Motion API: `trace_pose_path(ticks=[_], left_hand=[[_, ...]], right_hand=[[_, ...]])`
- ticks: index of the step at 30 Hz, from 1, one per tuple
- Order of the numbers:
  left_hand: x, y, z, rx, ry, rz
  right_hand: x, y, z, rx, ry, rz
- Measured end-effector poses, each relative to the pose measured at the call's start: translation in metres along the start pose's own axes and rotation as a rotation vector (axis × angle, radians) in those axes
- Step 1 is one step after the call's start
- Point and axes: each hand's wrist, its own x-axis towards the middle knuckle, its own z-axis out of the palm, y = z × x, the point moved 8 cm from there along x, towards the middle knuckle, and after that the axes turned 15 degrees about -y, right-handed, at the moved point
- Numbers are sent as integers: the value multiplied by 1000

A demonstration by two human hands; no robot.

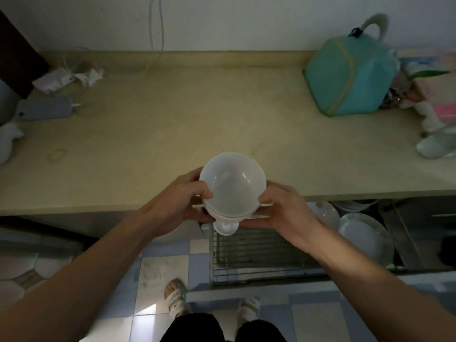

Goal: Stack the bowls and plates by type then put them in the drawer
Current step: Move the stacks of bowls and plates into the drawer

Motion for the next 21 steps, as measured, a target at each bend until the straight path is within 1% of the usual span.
trace_pose_path(ticks=[5,9,15,18,21], left_hand=[[11,-56,51,-108,-16,-168],[11,-92,60,-165,-4,-285],[24,-128,51,-191,7,-337],[33,-154,44,-248,9,-347],[44,-178,39,-296,-6,-344]], right_hand=[[-49,36,-27,68,-93,126],[-62,68,-36,141,-106,210],[-48,109,-51,139,-12,232],[-37,129,-63,129,31,246],[-25,147,-79,124,78,303]])
